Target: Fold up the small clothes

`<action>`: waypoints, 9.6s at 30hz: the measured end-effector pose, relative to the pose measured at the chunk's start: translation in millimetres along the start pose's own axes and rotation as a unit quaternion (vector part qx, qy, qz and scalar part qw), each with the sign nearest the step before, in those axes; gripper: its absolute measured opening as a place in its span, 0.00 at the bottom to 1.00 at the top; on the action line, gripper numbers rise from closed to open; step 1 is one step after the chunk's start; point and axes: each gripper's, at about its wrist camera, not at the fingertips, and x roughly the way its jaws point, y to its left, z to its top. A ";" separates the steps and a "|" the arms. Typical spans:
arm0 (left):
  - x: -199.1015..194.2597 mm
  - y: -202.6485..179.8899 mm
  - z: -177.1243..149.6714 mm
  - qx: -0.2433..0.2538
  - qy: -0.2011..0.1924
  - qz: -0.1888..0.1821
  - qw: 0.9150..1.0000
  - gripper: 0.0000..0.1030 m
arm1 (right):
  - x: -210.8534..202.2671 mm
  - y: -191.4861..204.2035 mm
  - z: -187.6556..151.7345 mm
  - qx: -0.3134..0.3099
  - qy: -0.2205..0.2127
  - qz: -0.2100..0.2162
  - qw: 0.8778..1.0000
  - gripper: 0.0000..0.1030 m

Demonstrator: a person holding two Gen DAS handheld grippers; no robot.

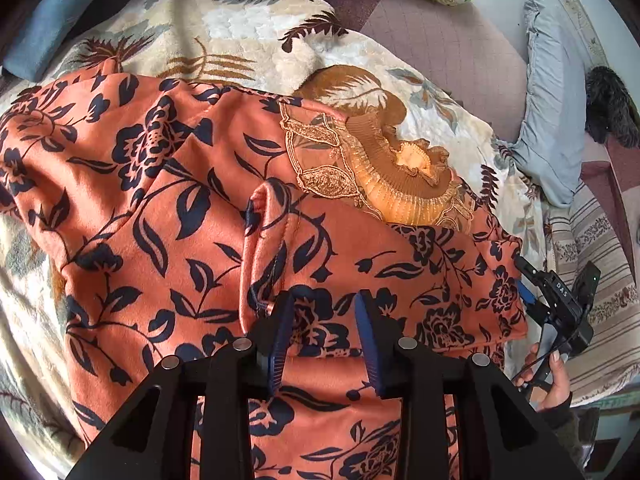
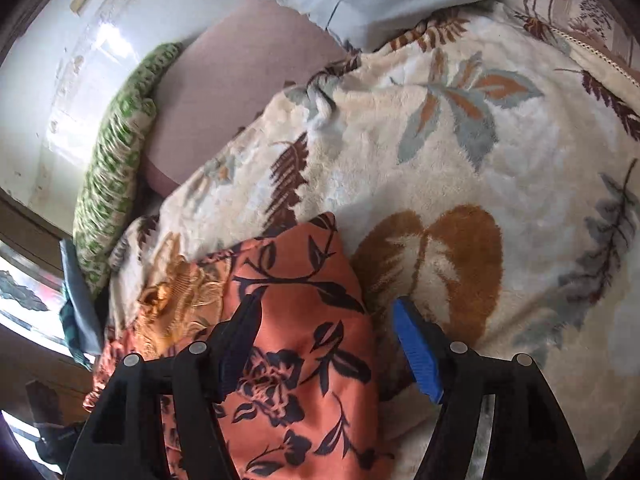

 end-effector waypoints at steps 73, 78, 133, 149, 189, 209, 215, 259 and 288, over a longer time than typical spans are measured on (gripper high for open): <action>-122.7 307.9 -1.3 -0.344 -0.143 -0.124 0.920 0.20 | 61.1 421.6 -232.2 -0.488 0.039 0.004 0.872 0.99; -139.1 295.4 5.6 -0.303 -0.152 -0.093 0.936 0.18 | 111.2 485.9 -259.7 -0.504 0.051 0.018 0.862 0.98; -99.3 268.8 -16.1 -0.329 -0.107 -0.278 0.896 0.48 | 78.9 374.8 -182.8 -0.273 0.023 0.121 0.954 0.08; -128.0 263.9 12.9 -0.331 -0.186 -0.246 0.892 0.05 | 83.9 377.2 -186.6 -0.292 0.030 0.132 0.947 0.08; -211.6 373.7 -9.6 -0.358 -0.258 -0.090 0.893 0.05 | 132.2 522.2 -346.6 -0.556 0.081 0.115 0.819 0.06; -15.8 -71.5 3.9 0.035 -0.013 -0.074 0.997 0.07 | 5.3 182.2 -224.6 -0.194 0.123 0.124 0.965 0.23; 28.5 -136.2 -25.3 0.119 0.067 -0.034 0.990 0.25 | -34.0 82.8 -191.6 -0.087 0.070 0.090 0.990 0.34; 14.1 78.3 -12.9 -0.194 0.003 -0.095 0.976 0.26 | -24.1 16.0 -83.7 0.045 0.010 0.043 0.998 0.36; -62.6 45.8 0.3 0.017 -0.070 -0.034 0.997 0.44 | -61.0 -18.2 -47.0 0.038 -0.043 0.046 0.997 0.37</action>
